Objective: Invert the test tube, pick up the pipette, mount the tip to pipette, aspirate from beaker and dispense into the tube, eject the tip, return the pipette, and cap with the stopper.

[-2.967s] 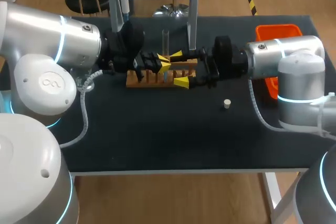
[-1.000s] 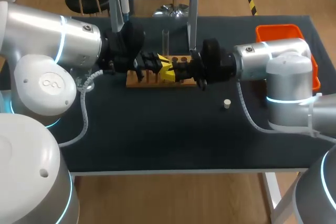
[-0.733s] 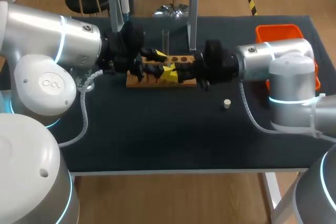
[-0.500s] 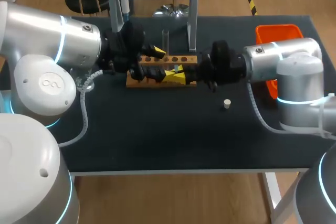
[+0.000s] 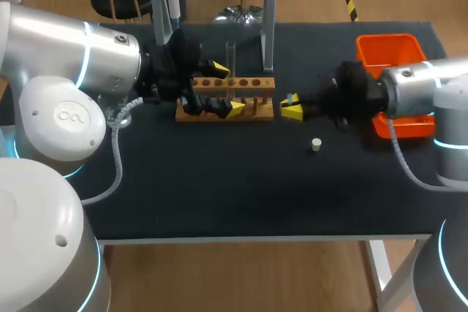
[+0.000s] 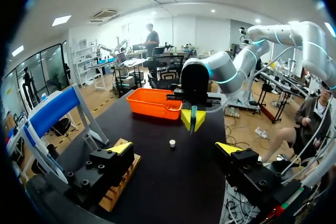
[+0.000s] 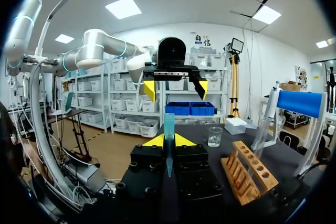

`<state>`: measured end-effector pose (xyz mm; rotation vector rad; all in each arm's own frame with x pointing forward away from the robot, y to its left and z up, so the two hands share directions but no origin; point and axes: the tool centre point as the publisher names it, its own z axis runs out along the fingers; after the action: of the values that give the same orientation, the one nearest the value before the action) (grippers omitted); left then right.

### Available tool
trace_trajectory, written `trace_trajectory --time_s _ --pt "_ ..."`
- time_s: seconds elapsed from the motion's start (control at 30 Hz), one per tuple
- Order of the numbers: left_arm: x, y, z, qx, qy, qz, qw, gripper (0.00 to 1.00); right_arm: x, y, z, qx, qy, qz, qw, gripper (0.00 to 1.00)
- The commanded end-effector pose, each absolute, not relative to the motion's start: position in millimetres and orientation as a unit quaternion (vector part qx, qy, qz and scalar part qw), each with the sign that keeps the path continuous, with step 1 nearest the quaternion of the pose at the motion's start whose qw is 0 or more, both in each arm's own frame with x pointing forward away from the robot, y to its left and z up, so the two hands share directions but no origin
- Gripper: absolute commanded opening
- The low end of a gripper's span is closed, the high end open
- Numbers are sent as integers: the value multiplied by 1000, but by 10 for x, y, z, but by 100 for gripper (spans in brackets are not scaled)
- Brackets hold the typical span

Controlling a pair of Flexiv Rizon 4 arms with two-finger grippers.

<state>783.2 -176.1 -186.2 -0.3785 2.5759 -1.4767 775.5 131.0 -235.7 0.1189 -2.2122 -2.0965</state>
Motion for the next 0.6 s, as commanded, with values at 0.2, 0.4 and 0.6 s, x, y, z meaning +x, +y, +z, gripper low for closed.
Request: trace_trajectory --time_s 0.2,0.4,0.6 --pt "7834 -1755 -1850 -126 859 -491 72 100 7704 609 -2399 7 -713 -701 28 0" --pt "7834 -1755 -1850 -126 859 -491 72 100 7721 345 -2476 -7 -711 -703 17 0" --pt "7834 -1755 -1850 -126 859 -491 72 100 7674 196 -2537 -7 -714 -700 22 0"
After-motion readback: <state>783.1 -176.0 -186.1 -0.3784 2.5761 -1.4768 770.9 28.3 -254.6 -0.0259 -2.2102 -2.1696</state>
